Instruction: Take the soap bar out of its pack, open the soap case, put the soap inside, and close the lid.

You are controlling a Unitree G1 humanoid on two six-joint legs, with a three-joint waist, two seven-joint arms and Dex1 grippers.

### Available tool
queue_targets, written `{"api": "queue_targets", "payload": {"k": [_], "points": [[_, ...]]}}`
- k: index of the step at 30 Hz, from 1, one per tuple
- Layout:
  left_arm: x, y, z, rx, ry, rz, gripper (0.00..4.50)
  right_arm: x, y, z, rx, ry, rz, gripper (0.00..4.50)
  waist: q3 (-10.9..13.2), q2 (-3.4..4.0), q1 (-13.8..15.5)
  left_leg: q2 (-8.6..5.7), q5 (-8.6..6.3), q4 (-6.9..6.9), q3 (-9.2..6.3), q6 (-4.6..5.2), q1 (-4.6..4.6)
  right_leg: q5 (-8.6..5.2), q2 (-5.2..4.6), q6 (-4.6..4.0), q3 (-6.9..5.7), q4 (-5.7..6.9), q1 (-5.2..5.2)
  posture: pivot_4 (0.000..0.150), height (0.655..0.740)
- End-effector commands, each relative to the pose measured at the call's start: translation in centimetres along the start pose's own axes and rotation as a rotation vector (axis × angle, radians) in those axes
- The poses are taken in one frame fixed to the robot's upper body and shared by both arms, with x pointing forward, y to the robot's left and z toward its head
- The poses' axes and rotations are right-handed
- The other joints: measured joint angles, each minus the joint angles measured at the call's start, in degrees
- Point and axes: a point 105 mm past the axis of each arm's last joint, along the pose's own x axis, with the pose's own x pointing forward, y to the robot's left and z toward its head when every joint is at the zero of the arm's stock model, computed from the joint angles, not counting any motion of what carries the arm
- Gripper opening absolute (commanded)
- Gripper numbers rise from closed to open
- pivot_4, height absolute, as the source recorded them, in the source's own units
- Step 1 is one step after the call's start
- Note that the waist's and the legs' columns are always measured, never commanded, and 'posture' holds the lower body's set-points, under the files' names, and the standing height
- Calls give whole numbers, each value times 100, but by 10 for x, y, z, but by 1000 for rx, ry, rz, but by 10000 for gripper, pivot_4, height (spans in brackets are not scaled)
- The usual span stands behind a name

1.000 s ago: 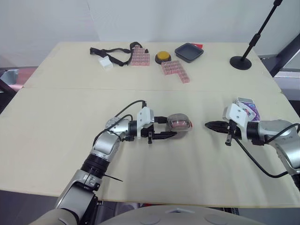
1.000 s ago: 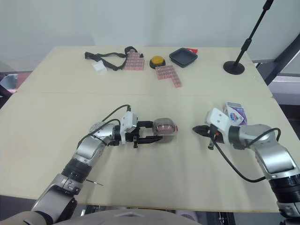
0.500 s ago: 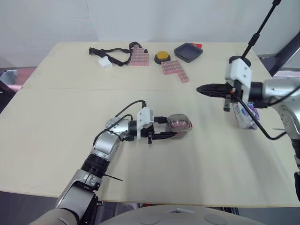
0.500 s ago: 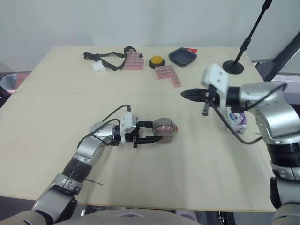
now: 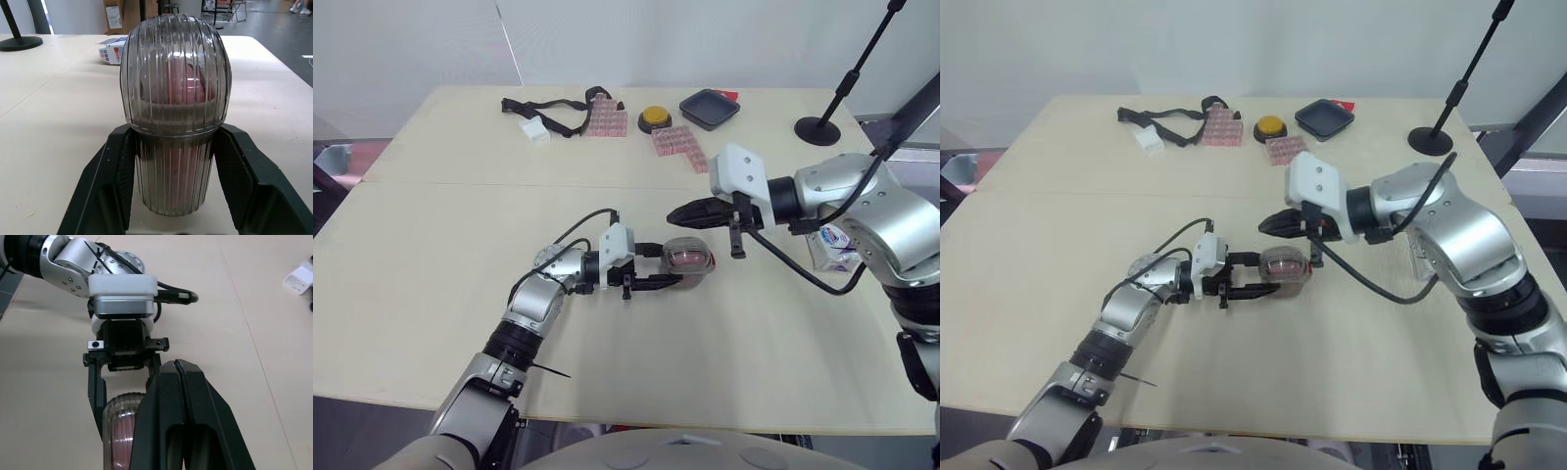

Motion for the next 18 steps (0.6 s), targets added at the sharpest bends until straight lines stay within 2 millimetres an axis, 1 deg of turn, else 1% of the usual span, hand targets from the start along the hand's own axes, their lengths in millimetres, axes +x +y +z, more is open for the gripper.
{"api": "queue_targets", "payload": {"k": [1, 11, 18], "points": [[-2, 2, 5, 25, -5, 8, 18728, 2, 8, 7, -39, -6, 28, 223, 0, 0, -1, 0, 0, 0, 0, 0, 0, 0, 0, 0, 0, 0, 0, 1500, 7400], [-2, 2, 6, 26, -6, 8, 18728, 8, 14, -12, -15, 47, 35, 223, 0, 0, -1, 0, -1, -1, 0, -2, 0, 0, 0, 1, 0, -1, 0, 1500, 7400], [-2, 2, 6, 25, -6, 7, 18728, 6, 14, -22, -12, 86, 31, 223, 0, 0, -1, 0, -1, -1, 0, -2, 0, 0, 0, 1, 0, -1, 0, 1500, 7400]]}}
